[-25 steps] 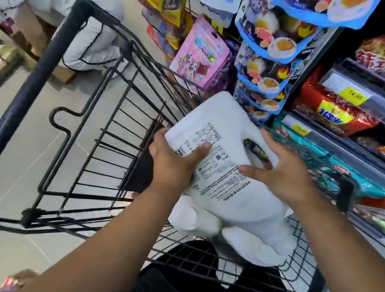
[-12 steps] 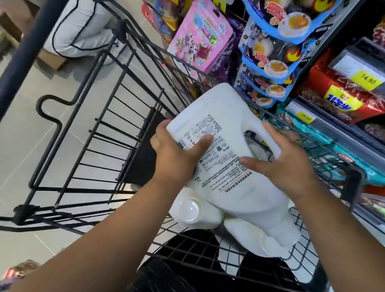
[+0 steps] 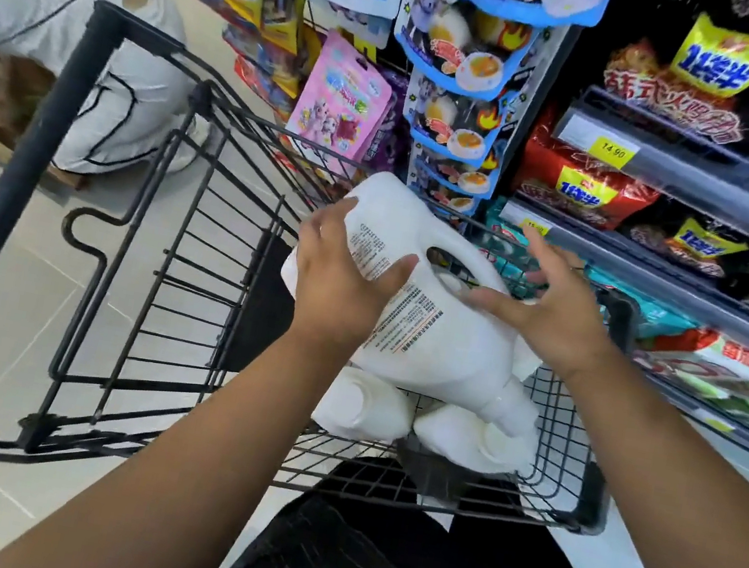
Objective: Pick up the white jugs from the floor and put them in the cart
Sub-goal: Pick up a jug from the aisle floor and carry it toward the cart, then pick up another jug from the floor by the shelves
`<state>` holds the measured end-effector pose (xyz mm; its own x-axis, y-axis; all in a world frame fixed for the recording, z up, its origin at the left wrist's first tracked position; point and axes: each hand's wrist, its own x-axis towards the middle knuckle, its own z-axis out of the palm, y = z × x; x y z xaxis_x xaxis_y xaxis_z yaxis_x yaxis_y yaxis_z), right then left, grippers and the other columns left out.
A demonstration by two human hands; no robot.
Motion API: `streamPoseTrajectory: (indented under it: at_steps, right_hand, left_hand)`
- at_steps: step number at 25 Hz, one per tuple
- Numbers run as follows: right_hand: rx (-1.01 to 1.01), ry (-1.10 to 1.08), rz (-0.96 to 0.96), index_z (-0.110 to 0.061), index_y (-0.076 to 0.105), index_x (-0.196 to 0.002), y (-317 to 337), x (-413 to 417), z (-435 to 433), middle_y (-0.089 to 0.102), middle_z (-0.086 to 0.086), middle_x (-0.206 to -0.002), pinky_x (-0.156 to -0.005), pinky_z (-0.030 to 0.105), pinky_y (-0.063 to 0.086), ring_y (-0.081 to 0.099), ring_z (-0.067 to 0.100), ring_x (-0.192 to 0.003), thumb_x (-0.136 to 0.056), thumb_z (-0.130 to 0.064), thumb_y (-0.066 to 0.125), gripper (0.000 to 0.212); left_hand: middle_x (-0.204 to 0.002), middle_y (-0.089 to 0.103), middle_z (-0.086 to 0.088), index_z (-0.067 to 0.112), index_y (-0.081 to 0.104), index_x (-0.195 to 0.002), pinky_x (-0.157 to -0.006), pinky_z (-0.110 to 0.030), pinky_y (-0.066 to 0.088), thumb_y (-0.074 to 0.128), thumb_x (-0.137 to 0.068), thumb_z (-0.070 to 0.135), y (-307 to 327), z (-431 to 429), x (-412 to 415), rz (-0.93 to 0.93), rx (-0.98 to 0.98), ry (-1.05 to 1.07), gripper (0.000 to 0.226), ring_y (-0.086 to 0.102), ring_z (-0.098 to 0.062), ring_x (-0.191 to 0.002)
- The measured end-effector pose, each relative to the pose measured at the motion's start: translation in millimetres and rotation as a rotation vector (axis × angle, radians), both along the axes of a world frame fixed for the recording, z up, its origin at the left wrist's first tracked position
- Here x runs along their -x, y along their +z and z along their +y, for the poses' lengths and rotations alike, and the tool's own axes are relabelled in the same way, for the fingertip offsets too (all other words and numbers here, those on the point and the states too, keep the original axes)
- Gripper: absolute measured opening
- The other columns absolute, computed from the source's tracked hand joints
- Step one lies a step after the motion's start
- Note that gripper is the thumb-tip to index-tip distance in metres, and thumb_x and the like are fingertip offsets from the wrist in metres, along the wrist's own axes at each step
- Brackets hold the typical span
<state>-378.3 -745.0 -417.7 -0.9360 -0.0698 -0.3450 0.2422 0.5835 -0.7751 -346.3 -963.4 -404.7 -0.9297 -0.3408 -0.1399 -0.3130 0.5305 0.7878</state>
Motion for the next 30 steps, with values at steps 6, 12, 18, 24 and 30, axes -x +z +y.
streamPoseTrajectory:
  at_steps: [6, 12, 18, 24, 30]
  right_hand:
    - [0.004, -0.205, 0.183, -0.038, 0.035, -0.145, 55.8, -37.7, 83.1, 0.037, -0.009, -0.135, -0.101, 0.03, 0.041, 0.049, 0.012, -0.116, -0.073, -0.049, 0.074, 0.083]
    - [-0.061, -0.478, 0.39, -0.023, 0.042, -0.142, 113.3, -115.9, 224.4, 0.043, 0.0, -0.134, -0.082, 0.026, 0.052, 0.054, 0.014, -0.109, -0.082, -0.029, 0.074, 0.069]
    - [-0.064, -0.689, 0.423, -0.03, 0.038, -0.144, 144.9, -238.4, 373.5, 0.043, -0.004, -0.132, -0.091, 0.038, 0.048, 0.054, 0.014, -0.108, -0.073, -0.05, 0.069, 0.08]
    - [0.028, -0.983, 0.511, -0.041, 0.043, -0.135, 176.2, -358.1, 494.9, 0.043, 0.001, -0.132, -0.089, 0.039, 0.052, 0.058, 0.02, -0.104, -0.064, -0.061, 0.072, 0.079]
    - [-0.083, -1.272, 0.544, -0.041, 0.04, -0.137, 209.0, -458.3, 579.7, 0.047, -0.008, -0.131, -0.086, 0.034, 0.051, 0.06, 0.014, -0.107, -0.062, -0.059, 0.067, 0.082]
  left_hand:
    - [-0.148, 0.04, -0.001, 0.022, 0.036, -0.146, -0.103, -0.02, 0.034, 0.075, -0.084, 0.038, 39.6, 78.4, 3.1, 0.106, -0.119, -0.24, 0.075, 0.039, -0.013, -0.137]
    - [-0.146, 0.046, 0.0, 0.02, 0.036, -0.146, -0.114, -0.033, 0.035, 0.077, -0.082, 0.037, 85.4, 217.9, -33.5, 0.202, -0.12, -0.598, 0.078, 0.042, -0.012, -0.136]
    - [-0.138, 0.036, 0.01, 0.023, 0.037, -0.145, -0.108, -0.024, 0.034, 0.079, -0.081, 0.033, 114.9, 387.2, -115.4, 0.228, -0.152, -0.871, 0.077, 0.042, -0.01, -0.132]
    - [-0.136, 0.033, 0.012, 0.031, 0.034, -0.144, -0.111, -0.036, 0.038, 0.08, -0.079, 0.034, 145.8, 549.1, -181.1, 0.24, -0.24, -1.117, 0.08, 0.046, -0.015, -0.13]
    - [-0.145, 0.037, 0.011, 0.05, 0.031, -0.132, -0.108, -0.039, 0.043, 0.078, -0.079, 0.039, 173.6, 688.0, -230.0, 0.186, -0.396, -1.367, 0.072, 0.046, -0.005, -0.127]
